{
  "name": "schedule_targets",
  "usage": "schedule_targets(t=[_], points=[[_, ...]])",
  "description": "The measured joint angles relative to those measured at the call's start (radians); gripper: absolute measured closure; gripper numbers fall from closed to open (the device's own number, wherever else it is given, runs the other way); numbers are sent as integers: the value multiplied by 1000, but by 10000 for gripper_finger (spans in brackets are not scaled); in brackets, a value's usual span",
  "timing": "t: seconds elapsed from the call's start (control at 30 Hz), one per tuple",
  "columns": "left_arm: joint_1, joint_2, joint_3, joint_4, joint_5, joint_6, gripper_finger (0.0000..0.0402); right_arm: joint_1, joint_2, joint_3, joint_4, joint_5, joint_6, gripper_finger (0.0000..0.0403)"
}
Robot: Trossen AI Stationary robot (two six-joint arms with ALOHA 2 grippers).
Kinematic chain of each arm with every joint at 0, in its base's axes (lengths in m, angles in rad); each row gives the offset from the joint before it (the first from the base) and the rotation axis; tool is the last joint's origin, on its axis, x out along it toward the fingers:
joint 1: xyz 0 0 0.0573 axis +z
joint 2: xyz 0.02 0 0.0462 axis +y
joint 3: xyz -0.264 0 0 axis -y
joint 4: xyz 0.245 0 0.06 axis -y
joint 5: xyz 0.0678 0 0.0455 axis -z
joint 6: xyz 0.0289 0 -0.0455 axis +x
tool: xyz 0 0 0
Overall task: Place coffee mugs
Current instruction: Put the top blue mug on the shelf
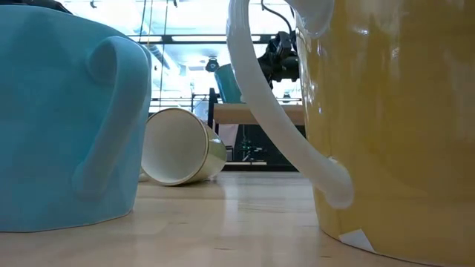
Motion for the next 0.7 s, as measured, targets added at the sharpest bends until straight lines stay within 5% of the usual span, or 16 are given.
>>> schedule_targets(t=[0.7], points=[[0,0,0,0,0,0,292,27,-2,0,-49,42,-50,364]])
